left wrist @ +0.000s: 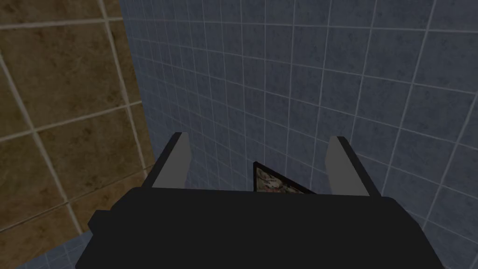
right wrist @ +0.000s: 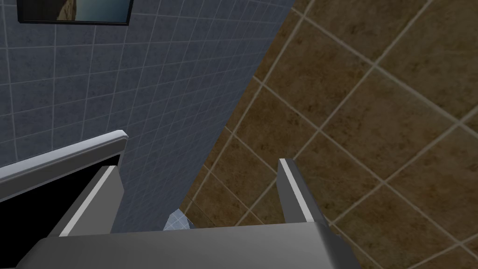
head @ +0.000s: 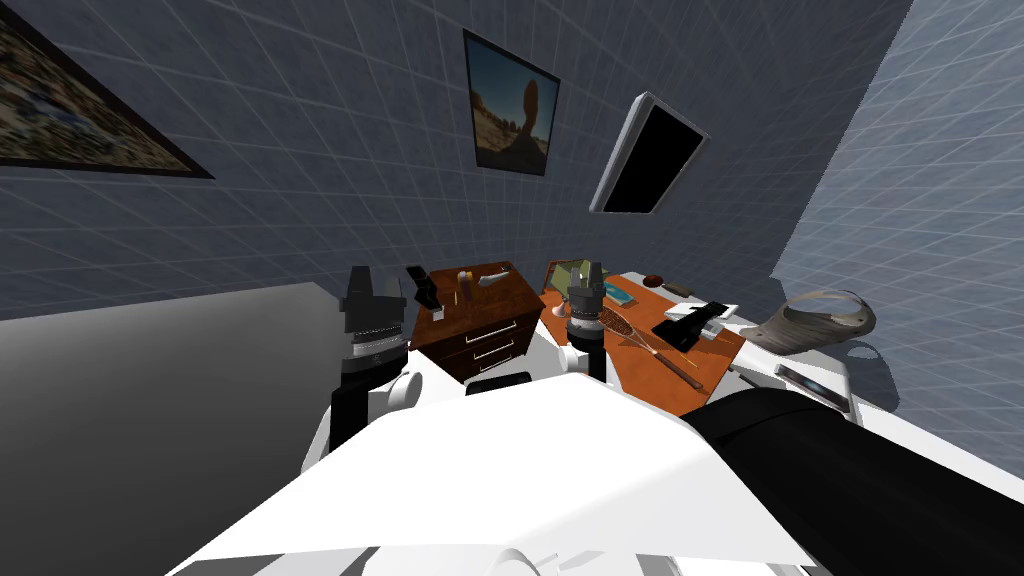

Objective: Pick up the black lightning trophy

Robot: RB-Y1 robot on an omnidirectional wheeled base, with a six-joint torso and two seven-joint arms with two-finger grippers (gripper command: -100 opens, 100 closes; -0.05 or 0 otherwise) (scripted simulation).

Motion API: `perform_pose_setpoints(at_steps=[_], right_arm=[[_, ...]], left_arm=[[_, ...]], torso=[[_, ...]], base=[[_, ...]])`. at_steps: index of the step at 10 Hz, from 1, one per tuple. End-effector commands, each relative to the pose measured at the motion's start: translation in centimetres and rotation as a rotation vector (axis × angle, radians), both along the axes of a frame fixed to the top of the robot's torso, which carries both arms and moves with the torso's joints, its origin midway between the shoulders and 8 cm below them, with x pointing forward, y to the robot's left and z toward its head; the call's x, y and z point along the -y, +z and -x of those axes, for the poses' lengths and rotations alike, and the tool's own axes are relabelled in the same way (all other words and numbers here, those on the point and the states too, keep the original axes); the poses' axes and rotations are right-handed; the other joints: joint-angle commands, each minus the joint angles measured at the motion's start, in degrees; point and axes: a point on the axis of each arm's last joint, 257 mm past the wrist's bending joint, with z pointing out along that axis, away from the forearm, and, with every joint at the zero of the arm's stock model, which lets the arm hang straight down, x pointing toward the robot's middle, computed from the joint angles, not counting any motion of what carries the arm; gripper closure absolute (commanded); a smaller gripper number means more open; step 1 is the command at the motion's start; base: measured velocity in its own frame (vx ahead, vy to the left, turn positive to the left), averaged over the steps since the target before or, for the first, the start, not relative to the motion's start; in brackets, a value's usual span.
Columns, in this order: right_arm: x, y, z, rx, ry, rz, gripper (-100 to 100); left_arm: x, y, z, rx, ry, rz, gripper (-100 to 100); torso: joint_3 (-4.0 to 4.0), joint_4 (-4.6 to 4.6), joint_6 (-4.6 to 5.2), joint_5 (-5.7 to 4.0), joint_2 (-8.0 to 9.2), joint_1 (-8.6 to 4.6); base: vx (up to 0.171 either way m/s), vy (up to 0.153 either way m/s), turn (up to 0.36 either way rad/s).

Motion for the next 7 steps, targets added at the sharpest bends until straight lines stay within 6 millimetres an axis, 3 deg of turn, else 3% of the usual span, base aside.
perform_pose_setpoints(at_steps=[1, 4, 7], right_arm=[[0.0, 0.0, 0.0, 0.000, 0.000, 0.000, 0], [0.0, 0.0, 0.0, 0.000, 0.000, 0.000, 0], [0.0, 0.0, 0.0, 0.000, 0.000, 0.000, 0]], left_arm=[[0.4, -0.7, -1.4, -0.028, -0.021, -0.021, -100], [1.0, -2.0, -4.4, -0.079, -0.048, -0.042, -100], [1.4, -2.5, -6.8, -0.112, -0.063, -0.047, -100]], torso=[[0.00, 0.00, 0.00, 0.00, 0.00, 0.00], [0.10, 0.04, 0.01, 0.01, 0.17, 0.06], [-0.01, 0.00, 0.00, -0.02, -0.01, -0.09]], base=[[-0.046, 0.010, -0.032], [-0.049, 0.007, -0.049], [0.002, -0.025, -0.046]])
